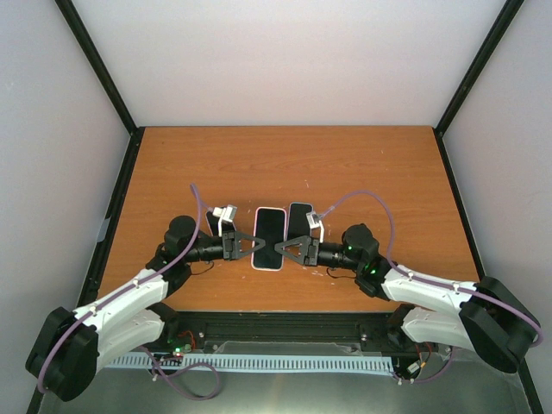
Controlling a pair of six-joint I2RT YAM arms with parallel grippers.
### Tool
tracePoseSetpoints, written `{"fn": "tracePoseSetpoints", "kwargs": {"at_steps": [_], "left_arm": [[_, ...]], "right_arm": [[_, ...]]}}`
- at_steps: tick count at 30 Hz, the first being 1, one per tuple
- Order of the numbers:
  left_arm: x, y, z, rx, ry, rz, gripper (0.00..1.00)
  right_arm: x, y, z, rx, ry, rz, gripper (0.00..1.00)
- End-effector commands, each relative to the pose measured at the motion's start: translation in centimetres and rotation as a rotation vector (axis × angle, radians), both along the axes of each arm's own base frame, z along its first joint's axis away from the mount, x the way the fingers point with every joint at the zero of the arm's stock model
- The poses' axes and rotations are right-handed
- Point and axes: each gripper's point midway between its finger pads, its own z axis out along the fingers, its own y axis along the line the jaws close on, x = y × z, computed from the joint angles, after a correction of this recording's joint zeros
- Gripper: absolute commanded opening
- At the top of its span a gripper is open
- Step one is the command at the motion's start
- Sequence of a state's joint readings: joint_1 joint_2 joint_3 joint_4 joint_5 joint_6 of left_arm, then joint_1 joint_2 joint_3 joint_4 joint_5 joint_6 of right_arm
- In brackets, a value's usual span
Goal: Put the phone into the phone case
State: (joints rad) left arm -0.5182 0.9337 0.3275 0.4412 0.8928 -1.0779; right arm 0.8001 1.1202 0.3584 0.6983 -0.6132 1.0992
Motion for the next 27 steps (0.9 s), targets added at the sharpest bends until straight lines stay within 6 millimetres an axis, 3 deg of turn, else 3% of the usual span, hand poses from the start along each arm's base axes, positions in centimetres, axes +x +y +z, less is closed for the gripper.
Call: {"fn": "tracePoseSetpoints", "kwargs": {"at_steps": [1, 7, 13, 15, 22, 27], "left_arm": [[0.6, 0.0, 4.3, -0.114, -0.142, 0.032, 0.01], [1.3, 0.0, 4.4, -0.108, -0.146, 0.063, 0.00], [2.5, -0.1, 3.3, -0.041, -0.149, 0.101, 0.00], [2.8, 0.0, 3.0, -0.013, -0.158, 0.115, 0.00], [3.1, 0.3, 2.4, 0.047, -0.186, 0.131, 0.00], [1.4, -0.2, 3.0, 0.017, -0.197, 0.032, 0.00]], "right_arm": [[-1.5, 0.2, 0.3, 0.026, -0.003, 0.064, 0.56], [-2.2, 0.2, 0.2, 0.040, 0.024, 0.091, 0.46], [-2.2, -0.4, 0.1, 0.062, 0.064, 0.059, 0.08], [-2.1, -0.7, -0.1, 0.059, 0.082, 0.036, 0.03], [-1.6, -1.2, -0.2, 0.033, 0.115, -0.014, 0.04], [-0.8, -1.5, 0.0, -0.017, 0.045, -0.064, 0.32]]}}
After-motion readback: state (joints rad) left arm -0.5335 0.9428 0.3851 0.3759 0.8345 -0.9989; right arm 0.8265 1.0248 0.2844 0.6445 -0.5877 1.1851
